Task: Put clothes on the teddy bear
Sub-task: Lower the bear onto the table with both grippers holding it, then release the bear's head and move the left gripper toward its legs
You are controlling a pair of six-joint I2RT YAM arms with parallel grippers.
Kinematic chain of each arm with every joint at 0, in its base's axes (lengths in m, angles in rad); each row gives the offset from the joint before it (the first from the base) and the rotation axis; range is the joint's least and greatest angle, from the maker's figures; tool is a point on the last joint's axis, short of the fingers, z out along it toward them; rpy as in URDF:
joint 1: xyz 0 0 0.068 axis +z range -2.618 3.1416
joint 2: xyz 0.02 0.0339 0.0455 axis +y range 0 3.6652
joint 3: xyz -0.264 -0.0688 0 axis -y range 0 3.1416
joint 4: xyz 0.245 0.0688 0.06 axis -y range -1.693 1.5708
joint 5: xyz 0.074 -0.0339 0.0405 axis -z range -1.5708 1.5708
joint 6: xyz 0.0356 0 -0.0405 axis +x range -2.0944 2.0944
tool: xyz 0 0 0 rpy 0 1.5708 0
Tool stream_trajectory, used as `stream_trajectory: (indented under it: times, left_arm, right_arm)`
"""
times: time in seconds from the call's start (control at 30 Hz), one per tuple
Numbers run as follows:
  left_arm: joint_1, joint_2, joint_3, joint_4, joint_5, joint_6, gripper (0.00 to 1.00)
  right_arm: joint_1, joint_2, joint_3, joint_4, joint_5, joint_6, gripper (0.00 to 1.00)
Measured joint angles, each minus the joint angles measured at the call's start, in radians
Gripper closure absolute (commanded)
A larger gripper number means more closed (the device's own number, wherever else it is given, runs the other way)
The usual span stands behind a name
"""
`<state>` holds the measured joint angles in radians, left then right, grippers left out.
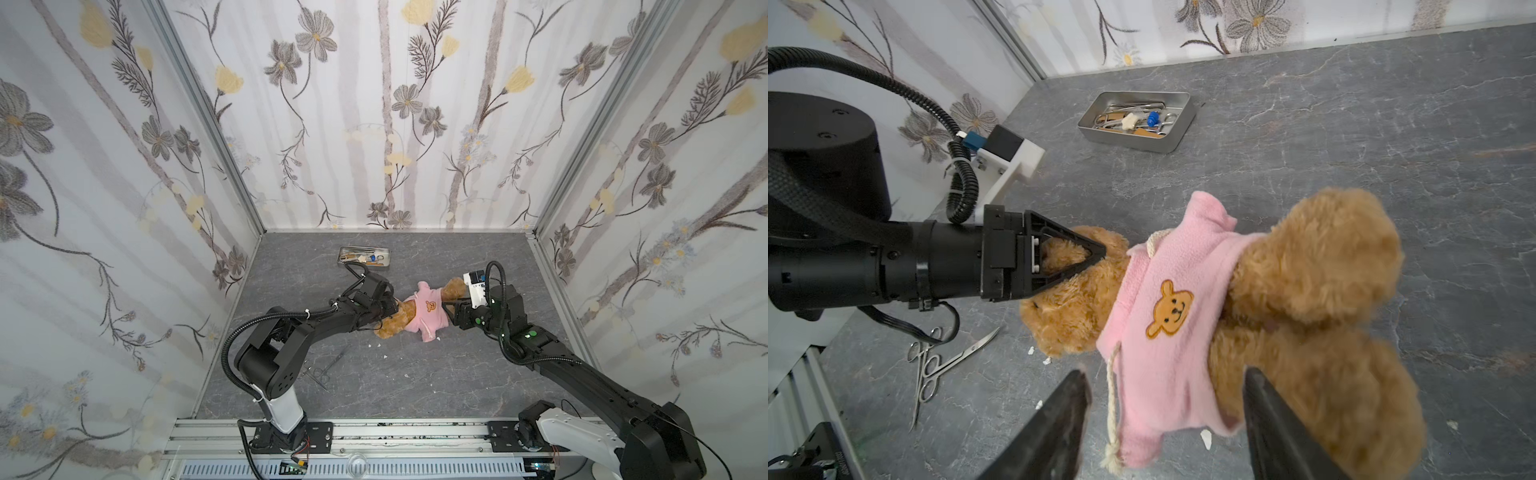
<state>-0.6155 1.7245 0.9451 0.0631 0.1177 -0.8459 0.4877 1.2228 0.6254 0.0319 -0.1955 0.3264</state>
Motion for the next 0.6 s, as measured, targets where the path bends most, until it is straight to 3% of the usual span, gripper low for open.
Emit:
stream_trajectory:
  times: [0.3, 0.43, 0.6]
  left_arm:
    - [0.035, -0.098, -0.042, -0.001, 0.016, 0.100, 0.00]
    - [0.044, -0.194, -0.068, -0.007, -0.047, 0.186, 0.00]
    - [0.016, -0.330, -0.102, -0.008, -0.180, 0.323, 0.11]
  right_arm:
    - [-0.003, 0.191, -0.027, 0.035, -0.043, 0.026, 0.42]
    - [-0.019, 0.236, -0.027, 0.073, -0.082, 0.040, 0.44]
    - [-0.063, 0.235, -0.027, 0.078, -0.142, 0.052, 0.44]
